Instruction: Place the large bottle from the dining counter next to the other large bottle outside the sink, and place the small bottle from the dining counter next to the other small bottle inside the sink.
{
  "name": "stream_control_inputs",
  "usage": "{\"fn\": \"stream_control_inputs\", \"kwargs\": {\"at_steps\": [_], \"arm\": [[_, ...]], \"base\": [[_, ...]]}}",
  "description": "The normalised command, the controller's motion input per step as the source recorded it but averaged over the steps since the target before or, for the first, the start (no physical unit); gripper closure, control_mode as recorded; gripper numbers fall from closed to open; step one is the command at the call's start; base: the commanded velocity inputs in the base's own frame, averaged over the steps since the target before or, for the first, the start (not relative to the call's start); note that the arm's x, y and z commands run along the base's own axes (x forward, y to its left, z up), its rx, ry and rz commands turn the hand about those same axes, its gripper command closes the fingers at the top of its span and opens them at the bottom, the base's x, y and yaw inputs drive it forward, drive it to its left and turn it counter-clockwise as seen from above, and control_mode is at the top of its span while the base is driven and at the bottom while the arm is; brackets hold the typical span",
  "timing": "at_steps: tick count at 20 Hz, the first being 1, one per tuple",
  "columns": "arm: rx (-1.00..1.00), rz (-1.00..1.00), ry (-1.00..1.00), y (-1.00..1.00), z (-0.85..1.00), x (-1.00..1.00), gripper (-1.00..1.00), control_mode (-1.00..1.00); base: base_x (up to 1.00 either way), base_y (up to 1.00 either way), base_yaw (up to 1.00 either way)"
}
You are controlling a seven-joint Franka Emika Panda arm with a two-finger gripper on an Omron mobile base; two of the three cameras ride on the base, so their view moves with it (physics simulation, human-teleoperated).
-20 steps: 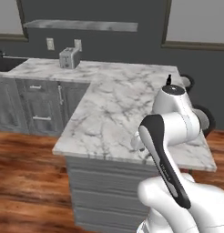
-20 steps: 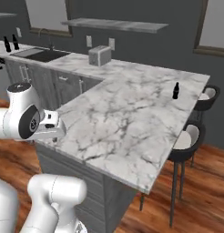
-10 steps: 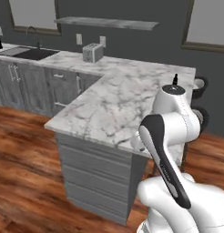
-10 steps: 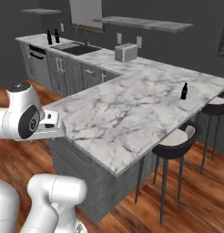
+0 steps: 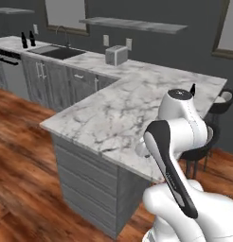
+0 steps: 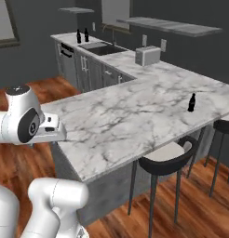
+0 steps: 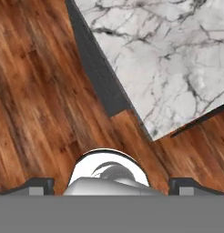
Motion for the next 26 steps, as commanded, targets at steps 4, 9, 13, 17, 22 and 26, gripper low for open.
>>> {"fn": "stream_control_inputs", "kwargs": {"at_steps": [4, 9, 13, 17, 22, 26], "arm": [[0.0, 0.0, 0.0, 0.0, 0.0, 0.0, -1.0, 1.0], [0.0, 0.0, 0.0, 0.0, 0.0, 0.0, -1.0, 1.0], [0.0, 0.0, 0.0, 0.0, 0.0, 0.0, -1.0, 1.0], [0.0, 0.0, 0.0, 0.0, 0.0, 0.0, -1.0, 1.0], [0.0, 0.0, 0.0, 0.0, 0.0, 0.0, -1.0, 1.0], [0.0, 0.0, 0.0, 0.0, 0.0, 0.0, -1.0, 1.0]], "base": [[0.01, -1.0, 0.36], [0.0, -1.0, 0.4], [0.08, -1.0, 0.4], [0.06, -1.0, 0.35], [0.0, -1.0, 0.21], [0.0, -1.0, 0.11]]}}
